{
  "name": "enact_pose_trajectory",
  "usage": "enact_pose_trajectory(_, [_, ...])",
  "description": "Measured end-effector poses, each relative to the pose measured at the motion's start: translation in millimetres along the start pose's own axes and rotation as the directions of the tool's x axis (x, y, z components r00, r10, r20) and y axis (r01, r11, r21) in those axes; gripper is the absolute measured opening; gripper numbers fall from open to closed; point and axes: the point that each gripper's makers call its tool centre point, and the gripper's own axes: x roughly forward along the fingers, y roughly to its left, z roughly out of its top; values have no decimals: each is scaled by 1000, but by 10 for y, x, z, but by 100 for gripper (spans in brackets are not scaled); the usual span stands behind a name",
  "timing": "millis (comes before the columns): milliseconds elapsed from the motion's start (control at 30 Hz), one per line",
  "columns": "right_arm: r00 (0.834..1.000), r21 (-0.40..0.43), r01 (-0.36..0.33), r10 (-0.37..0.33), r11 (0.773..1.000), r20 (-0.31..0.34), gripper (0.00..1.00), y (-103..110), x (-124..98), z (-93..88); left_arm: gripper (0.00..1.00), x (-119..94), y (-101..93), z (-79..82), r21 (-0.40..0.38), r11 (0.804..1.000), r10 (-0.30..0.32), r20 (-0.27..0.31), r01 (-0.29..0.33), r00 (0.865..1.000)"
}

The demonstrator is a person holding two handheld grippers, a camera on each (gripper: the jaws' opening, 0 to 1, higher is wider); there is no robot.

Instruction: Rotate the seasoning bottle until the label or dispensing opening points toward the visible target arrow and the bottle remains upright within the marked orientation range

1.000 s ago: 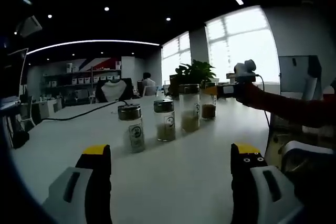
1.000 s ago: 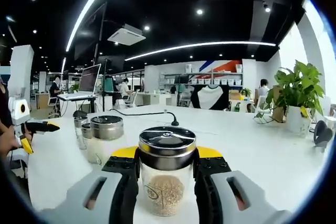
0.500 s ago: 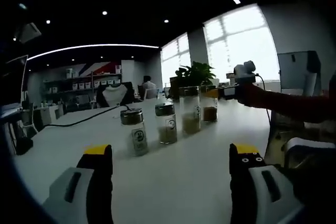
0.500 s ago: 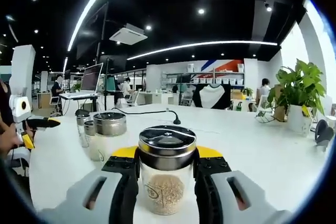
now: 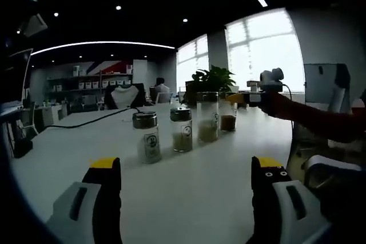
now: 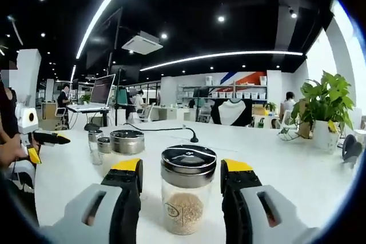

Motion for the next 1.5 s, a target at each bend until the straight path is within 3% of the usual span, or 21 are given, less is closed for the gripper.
enact_pose_trajectory(167, [1000, -16, 10, -10, 1000, -13, 61, 81, -112, -46, 100, 0, 13, -33, -17, 1000, -5, -5, 5, 1000])
enact_pose_trajectory(500, [999, 77, 40, -42, 996, 29, 74, 246, -440, -73, 100, -28, 45, 18, -1, 1000, 5, 1, -5, 1000])
enact_pose_trajectory(767, [999, -12, 29, -29, 1000, 28, 87, 606, -629, -77, 100, -52, 34, 132, 24, 1000, 8, 38, -9, 999])
enact_pose_trajectory(933, [1000, -33, 4, -4, 999, 29, 88, 758, -683, -179, 100, -50, 0, 117, 37, 999, -4, 36, 2, 999])
enact_pose_trajectory(1067, [998, 10, -6, 5, 1000, 55, 88, 797, -731, -192, 100, -53, -1, 115, 48, 999, -2, 35, 1, 999])
enact_pose_trajectory(1167, [999, 32, 8, -9, 999, 53, 98, 790, -756, -210, 100, -47, 2, 109, 37, 999, -3, 37, 2, 999])
enact_pose_trajectory(1267, [998, 61, -10, 6, 998, 66, 99, 825, -749, -207, 100, -53, -4, 121, 37, 999, -3, 39, 2, 999])
enact_pose_trajectory(1500, [1000, 44, -10, 9, 999, 30, 99, 948, -735, -308, 100, -66, 35, 168, 34, 999, 13, 41, -14, 999])
